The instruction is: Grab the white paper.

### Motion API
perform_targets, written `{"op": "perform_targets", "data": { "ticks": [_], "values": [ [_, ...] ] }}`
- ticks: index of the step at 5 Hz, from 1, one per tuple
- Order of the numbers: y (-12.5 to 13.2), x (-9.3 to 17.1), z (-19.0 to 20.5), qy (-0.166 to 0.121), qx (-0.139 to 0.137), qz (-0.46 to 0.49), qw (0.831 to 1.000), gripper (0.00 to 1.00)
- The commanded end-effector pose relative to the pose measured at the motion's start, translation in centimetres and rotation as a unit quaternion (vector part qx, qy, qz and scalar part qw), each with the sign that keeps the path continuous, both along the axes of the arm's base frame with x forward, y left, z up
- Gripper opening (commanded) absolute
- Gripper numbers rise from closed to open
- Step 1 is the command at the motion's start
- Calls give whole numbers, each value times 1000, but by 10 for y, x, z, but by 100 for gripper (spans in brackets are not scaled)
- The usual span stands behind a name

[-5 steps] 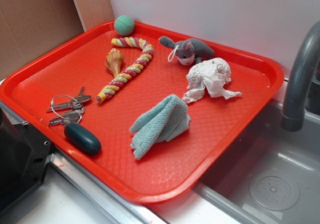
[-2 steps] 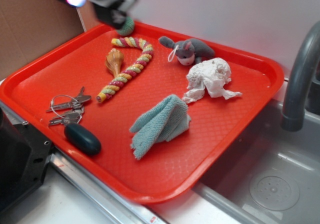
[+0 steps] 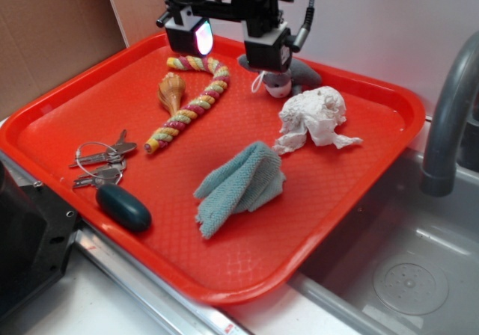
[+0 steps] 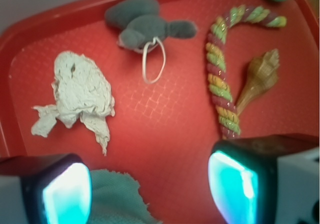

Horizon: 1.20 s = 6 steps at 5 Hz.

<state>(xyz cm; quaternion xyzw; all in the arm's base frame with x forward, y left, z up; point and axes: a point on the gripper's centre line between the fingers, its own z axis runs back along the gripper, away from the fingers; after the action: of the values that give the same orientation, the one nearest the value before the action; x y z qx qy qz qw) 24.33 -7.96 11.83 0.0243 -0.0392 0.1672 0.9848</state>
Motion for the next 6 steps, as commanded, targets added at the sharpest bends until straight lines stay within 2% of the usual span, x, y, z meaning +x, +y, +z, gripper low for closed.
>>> {"op": "perform_targets", "data": {
  "ticks": [1, 2, 3, 4, 5, 6],
  "values": [
    [-7, 25, -33, -31, 79, 7, 996, 100],
    [-21, 48, -73, -57, 36, 1, 998, 100],
    [-35, 63, -77, -73, -3, -17, 997, 100],
    [-34, 74, -89, -56, 7, -20, 998, 100],
    [-20, 84, -86, -55, 9, -4, 998, 0],
    [-3, 88, -57, -64, -7, 7, 998, 0]
  ]
}}
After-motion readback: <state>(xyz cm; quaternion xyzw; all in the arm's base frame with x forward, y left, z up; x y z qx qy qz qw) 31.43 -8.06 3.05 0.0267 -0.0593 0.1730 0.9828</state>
